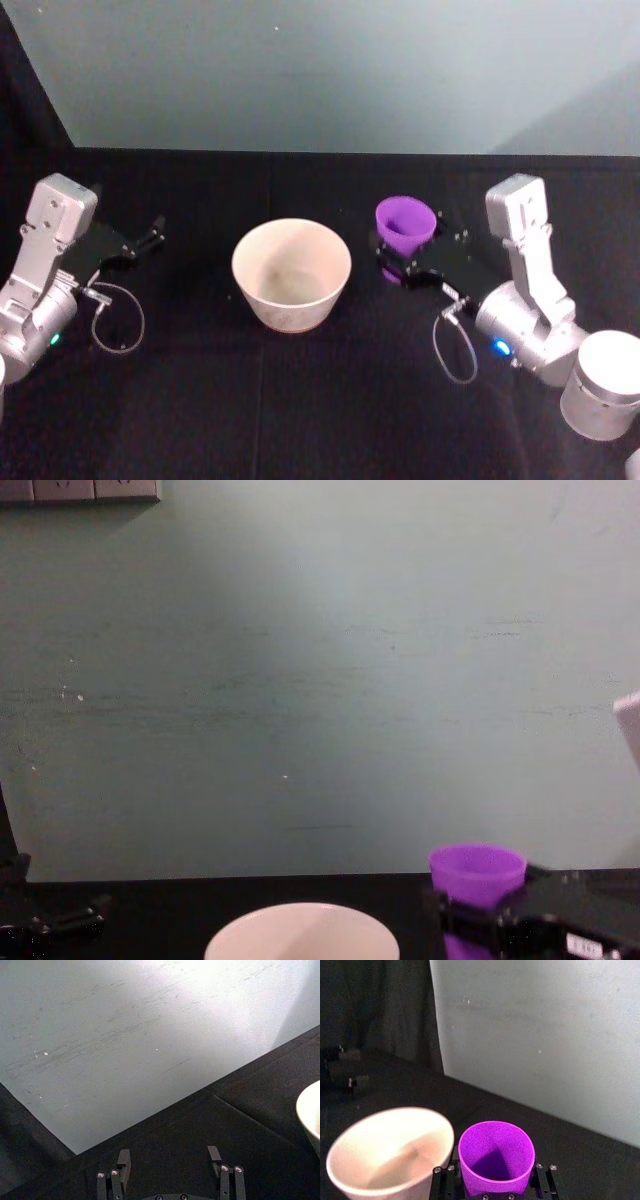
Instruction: Pick up the cup and pour the mung beans from the cup into the bowl.
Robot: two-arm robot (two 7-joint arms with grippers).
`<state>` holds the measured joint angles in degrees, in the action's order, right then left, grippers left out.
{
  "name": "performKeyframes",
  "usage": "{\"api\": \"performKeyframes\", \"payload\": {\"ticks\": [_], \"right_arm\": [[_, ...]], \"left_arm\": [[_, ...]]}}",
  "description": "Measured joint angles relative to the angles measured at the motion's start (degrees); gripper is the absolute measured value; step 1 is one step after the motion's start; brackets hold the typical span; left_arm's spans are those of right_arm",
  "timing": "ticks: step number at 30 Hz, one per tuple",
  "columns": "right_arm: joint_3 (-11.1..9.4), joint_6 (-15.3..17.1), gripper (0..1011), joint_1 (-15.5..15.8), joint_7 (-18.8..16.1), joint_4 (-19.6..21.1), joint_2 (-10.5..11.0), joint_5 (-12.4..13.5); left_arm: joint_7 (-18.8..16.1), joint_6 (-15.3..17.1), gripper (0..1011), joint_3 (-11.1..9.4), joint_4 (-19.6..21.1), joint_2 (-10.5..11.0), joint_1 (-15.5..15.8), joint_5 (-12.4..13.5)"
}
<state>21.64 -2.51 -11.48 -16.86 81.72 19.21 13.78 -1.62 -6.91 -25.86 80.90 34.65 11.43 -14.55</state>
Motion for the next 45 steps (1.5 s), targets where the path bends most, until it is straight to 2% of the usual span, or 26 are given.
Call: {"api": "performKeyframes", "payload": {"ticks": [7, 11, 45], "right_arm": [[-2.2, 2.4, 723, 0.4, 0.3, 5.6, 0.1, -0.1], [-2.9, 3.6, 723, 0.5, 0.7, 6.8, -0.3, -0.7], [-2.7, 3.5, 723, 0.4, 0.8, 6.6, -0.3, -0.7]], "left_arm": [[0.0, 0.0, 1000, 0.0, 0.0, 0.0, 0.0, 0.0], [0.0, 0.0, 1000, 0.0, 0.0, 0.0, 0.0, 0.0], [0.0, 0.0, 1000, 0.0, 0.0, 0.0, 0.0, 0.0]]}}
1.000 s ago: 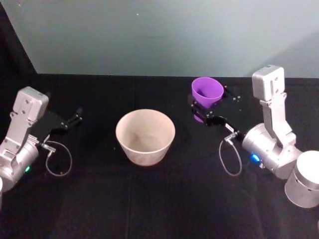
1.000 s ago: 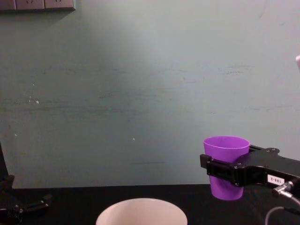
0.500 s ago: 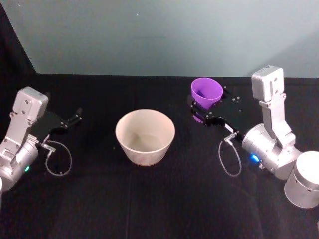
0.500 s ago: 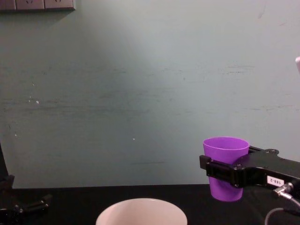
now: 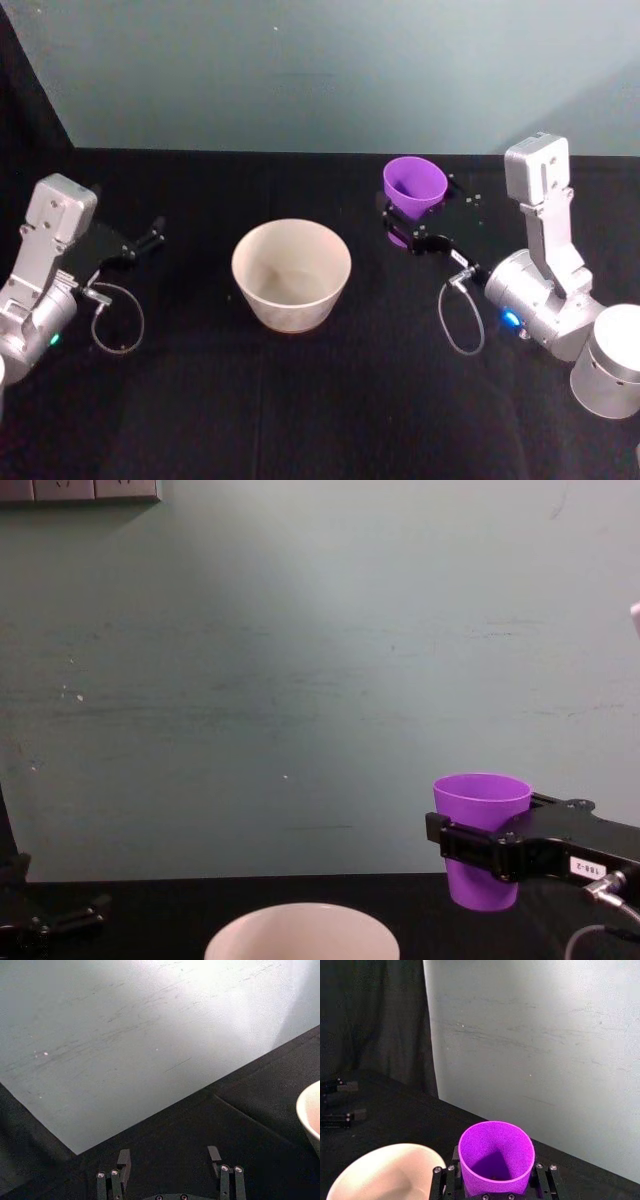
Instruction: Pick up the cup and pour the mung beans from the cup into the bowl.
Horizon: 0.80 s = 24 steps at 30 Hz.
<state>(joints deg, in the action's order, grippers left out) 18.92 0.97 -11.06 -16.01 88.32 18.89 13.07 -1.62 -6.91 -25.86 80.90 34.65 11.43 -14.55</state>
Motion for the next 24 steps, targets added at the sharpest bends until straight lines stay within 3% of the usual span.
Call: {"api": "performKeyframes", "payload": {"ticks": [24], "right_arm": [[0.0, -0.1, 723, 0.0, -0.1, 0.0, 0.0, 0.0]], "left_arm": [[0.0, 0.0, 1000, 0.0, 0.0, 0.0, 0.0, 0.0]]}}
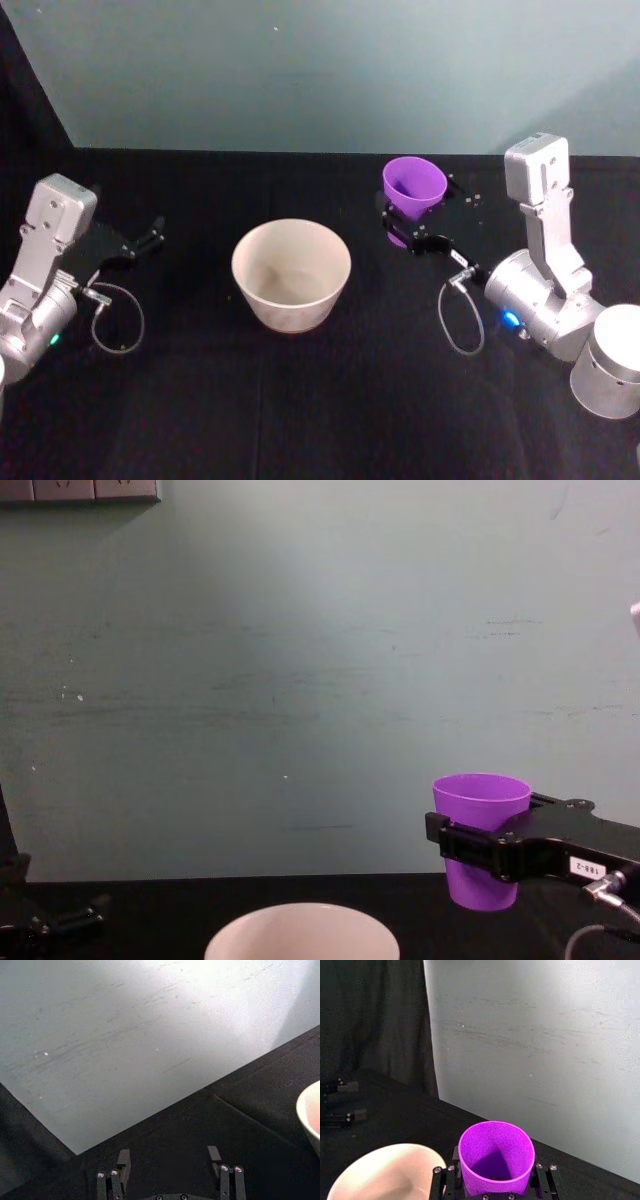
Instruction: Pick up the cup and pour the mung beans from the cup into the bowl.
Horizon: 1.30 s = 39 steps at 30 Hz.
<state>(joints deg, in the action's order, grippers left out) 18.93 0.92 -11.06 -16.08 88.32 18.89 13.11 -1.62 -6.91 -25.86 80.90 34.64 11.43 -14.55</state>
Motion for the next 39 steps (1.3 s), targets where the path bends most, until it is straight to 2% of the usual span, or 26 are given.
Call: {"api": "performKeyframes", "payload": {"ticks": [39], "right_arm": [[0.0, 0.0, 723, 0.0, 0.0, 0.0, 0.0, 0.0]], "left_arm": [[0.0, 0.0, 1000, 0.0, 0.0, 0.0, 0.0, 0.0]]}}
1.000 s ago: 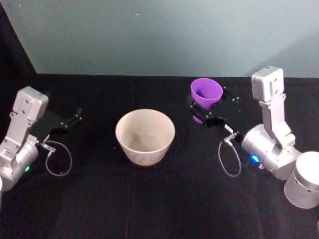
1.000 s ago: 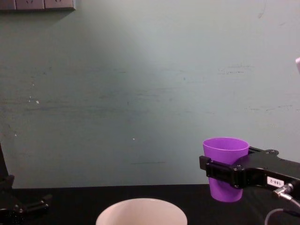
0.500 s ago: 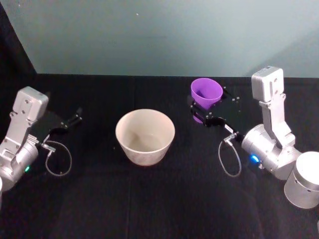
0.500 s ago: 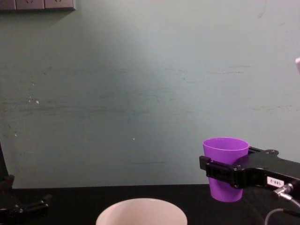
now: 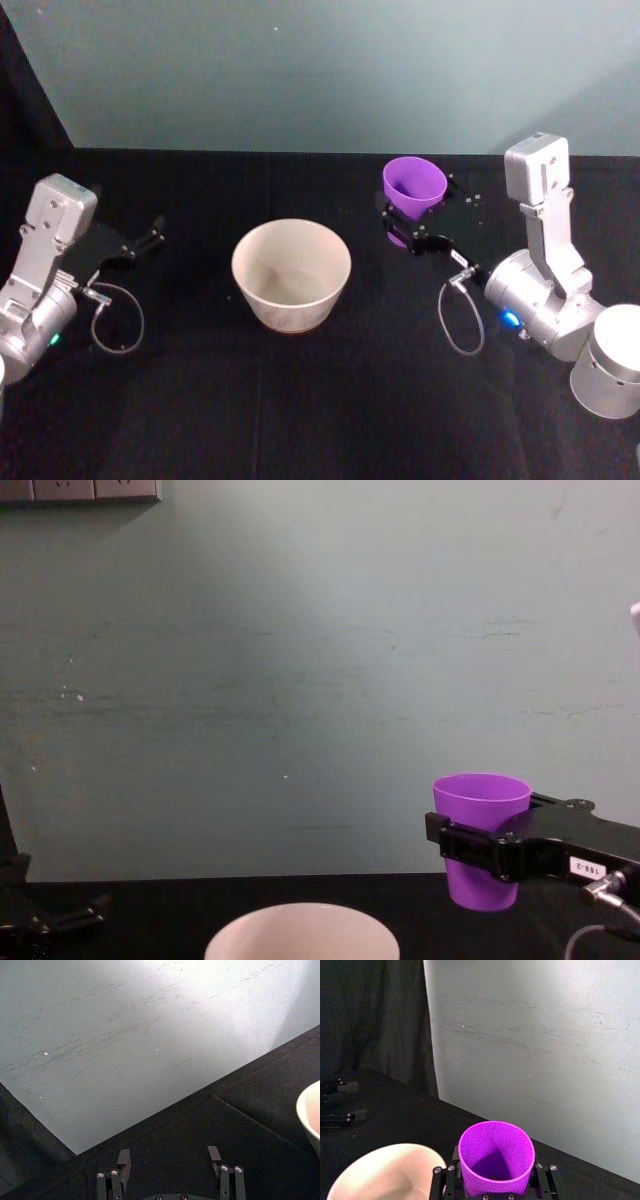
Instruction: Pick up the cup and pour the mung beans from the cup into the bowl.
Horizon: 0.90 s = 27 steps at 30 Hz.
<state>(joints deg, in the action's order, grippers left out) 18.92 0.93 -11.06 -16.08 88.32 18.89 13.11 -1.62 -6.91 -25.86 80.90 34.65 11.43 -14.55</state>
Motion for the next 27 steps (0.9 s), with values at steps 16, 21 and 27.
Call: {"api": "performKeyframes", "payload": {"ticks": [16, 21, 27], "right_arm": [[0.0, 0.0, 723, 0.0, 0.0, 0.0, 0.0, 0.0], [0.0, 0.0, 723, 0.0, 0.0, 0.0, 0.0, 0.0], [0.0, 0.0, 723, 0.0, 0.0, 0.0, 0.0, 0.0]], "left_arm": [[0.0, 0.0, 1000, 0.0, 0.0, 0.0, 0.0, 0.0], [0.0, 0.0, 1000, 0.0, 0.0, 0.0, 0.0, 0.0], [0.0, 0.0, 1000, 0.0, 0.0, 0.0, 0.0, 0.0]]}}
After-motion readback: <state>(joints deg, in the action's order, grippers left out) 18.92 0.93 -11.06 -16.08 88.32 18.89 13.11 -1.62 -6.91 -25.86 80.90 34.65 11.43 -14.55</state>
